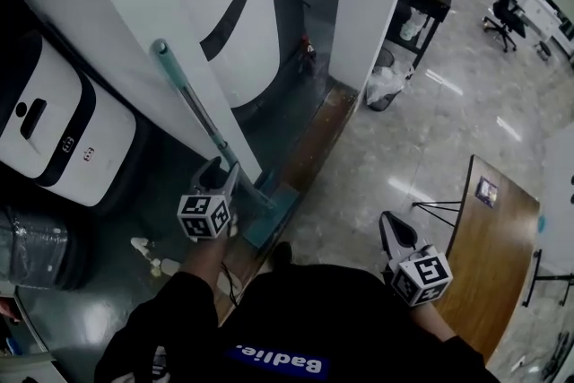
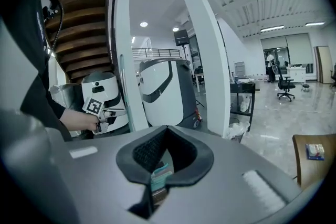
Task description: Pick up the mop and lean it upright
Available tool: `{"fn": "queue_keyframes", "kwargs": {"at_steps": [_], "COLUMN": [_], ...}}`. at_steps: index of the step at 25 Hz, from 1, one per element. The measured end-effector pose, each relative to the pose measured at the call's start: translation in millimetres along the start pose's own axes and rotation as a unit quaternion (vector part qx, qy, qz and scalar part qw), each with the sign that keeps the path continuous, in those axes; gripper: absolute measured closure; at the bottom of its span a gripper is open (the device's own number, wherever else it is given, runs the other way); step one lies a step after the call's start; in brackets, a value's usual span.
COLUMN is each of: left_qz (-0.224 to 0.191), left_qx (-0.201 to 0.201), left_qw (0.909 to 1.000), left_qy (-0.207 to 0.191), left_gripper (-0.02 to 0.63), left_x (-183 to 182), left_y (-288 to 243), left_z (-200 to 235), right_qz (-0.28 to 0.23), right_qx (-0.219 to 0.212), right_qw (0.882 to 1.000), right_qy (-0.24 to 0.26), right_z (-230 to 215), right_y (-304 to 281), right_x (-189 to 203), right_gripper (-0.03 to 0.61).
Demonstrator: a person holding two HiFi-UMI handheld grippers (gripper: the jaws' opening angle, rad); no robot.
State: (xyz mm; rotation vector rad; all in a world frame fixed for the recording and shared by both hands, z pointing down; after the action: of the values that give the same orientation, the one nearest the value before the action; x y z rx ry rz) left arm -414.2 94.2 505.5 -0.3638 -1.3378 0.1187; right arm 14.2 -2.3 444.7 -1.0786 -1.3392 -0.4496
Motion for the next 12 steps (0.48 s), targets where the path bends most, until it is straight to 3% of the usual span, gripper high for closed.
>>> {"fn": "queue_keyframes", "kwargs": {"at_steps": [12], "left_qz": [0.02], "left_qx": [0.029], "left_qw": [0.9992], "left_qy": [-0.017], "left_gripper": [0.408], "left_x": [10.4], "left_y": [-43.9], "left_z": [21.3], "right_qz": [0.03], "right_qx": [0.053], "right_qw": [0.998], "right_qy": [-0.005], "right_z": [6.3], "right_y": [-7.4], "right_x": [0.7], "right_gripper": [0.572]}}
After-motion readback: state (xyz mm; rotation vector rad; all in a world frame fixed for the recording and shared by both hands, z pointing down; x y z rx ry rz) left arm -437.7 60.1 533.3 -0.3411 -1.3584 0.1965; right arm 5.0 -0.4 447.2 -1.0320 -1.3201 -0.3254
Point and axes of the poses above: the fingertips, and each gripper's own axes: y backward along the fingers, z to its left, x out of its underside, the point moved 9 cm from there along y, backward along the fingers, and after that the axes turned 3 degrees about y, right-handed, at the moved point
